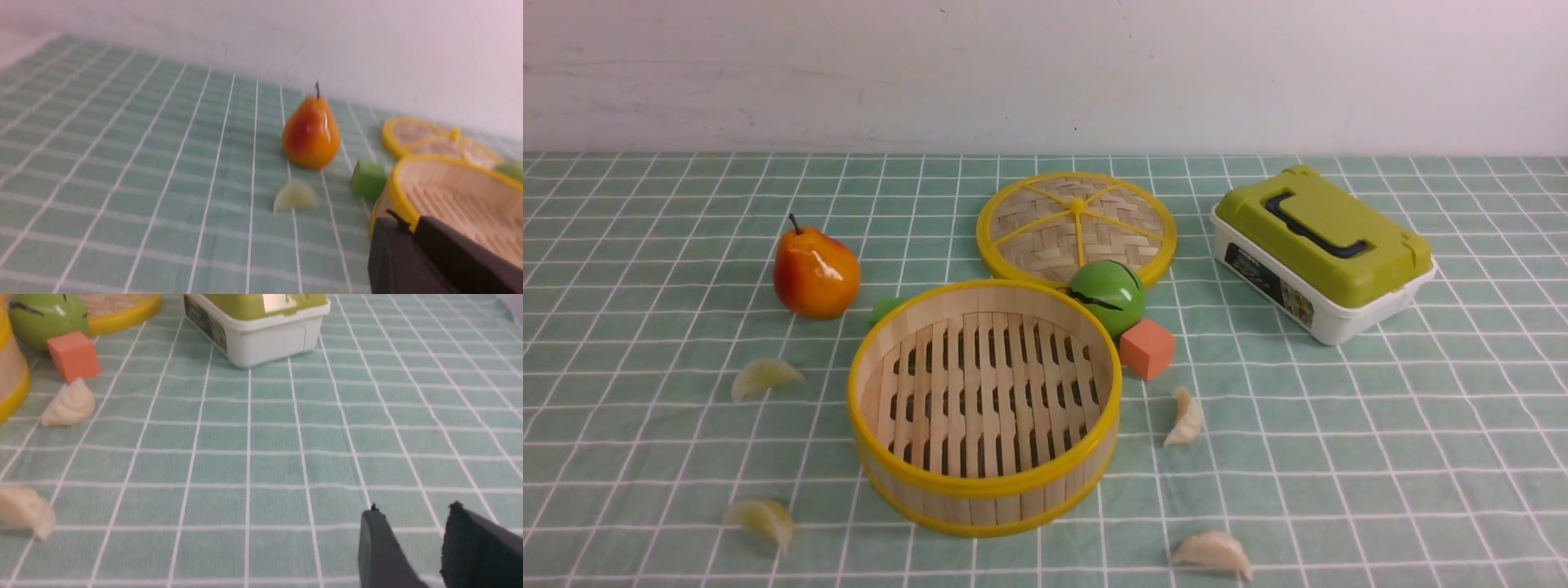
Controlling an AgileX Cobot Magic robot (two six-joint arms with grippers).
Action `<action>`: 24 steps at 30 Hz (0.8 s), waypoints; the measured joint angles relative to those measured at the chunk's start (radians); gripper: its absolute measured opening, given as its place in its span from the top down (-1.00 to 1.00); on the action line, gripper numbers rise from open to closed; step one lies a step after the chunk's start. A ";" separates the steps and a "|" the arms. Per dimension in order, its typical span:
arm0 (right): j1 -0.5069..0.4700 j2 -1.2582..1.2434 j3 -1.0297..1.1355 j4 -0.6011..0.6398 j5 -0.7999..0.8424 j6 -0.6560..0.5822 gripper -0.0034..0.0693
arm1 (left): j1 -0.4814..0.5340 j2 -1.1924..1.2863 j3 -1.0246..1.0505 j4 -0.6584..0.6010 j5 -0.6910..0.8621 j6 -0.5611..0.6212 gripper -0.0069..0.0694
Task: Put the dumplings into the steamer on the table with the blue tablecloth.
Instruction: 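Reach for and grasp a dumpling on the table with the left gripper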
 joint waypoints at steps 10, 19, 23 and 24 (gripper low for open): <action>0.000 0.000 0.000 -0.004 -0.680 0.073 0.25 | 0.000 0.000 0.000 -0.004 -0.442 -0.018 0.63; 0.000 0.000 0.000 -0.003 -0.915 0.359 0.25 | 0.000 0.000 -0.035 0.011 -0.579 -0.512 0.62; 0.000 0.000 -0.086 0.001 -0.788 0.387 0.33 | 0.000 0.039 -0.272 0.163 -0.348 -0.572 0.80; 0.000 0.000 -0.124 0.001 -0.733 0.384 0.41 | 0.000 0.077 -0.340 0.213 -0.298 -0.564 0.86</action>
